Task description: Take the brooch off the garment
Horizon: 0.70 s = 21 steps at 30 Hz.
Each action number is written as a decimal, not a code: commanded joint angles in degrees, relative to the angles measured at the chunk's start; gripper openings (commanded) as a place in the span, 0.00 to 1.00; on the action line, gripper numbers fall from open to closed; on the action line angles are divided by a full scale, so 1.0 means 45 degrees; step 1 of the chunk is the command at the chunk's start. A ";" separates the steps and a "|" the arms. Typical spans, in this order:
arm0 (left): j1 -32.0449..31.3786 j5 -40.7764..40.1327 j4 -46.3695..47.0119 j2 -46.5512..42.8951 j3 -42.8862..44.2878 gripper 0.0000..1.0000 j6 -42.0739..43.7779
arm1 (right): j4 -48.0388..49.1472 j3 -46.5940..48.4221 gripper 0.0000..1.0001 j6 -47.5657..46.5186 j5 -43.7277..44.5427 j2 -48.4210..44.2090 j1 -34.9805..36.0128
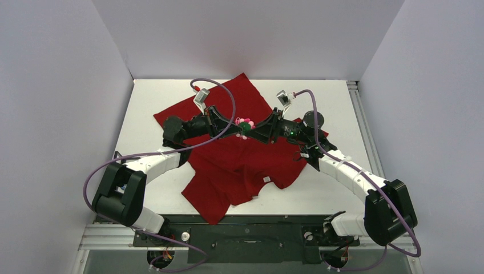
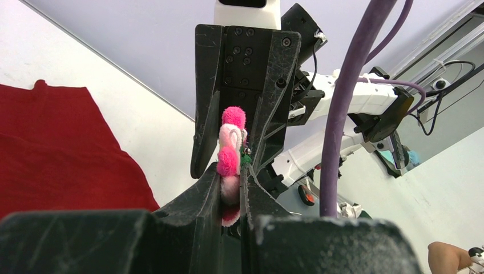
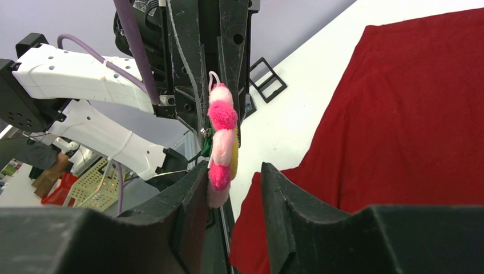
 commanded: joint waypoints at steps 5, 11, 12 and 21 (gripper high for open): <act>-0.0148 -0.0202 0.0412 0.0068 -0.0067 0.00 0.0237 | 0.0571 0.0629 0.35 -0.0292 -0.0051 0.0374 0.0273; -0.0181 -0.0237 0.0447 0.0189 -0.0053 0.00 0.0228 | 0.0849 0.0590 0.31 -0.0099 -0.0081 0.0467 0.0293; -0.0186 -0.0220 0.0458 0.0185 -0.0056 0.00 0.0223 | 0.0861 0.0590 0.26 -0.0104 -0.0070 0.0477 0.0293; -0.0080 -0.0190 0.0265 0.0224 0.0036 0.40 0.0395 | 0.0933 0.0565 0.00 0.0085 -0.0163 0.0566 0.0283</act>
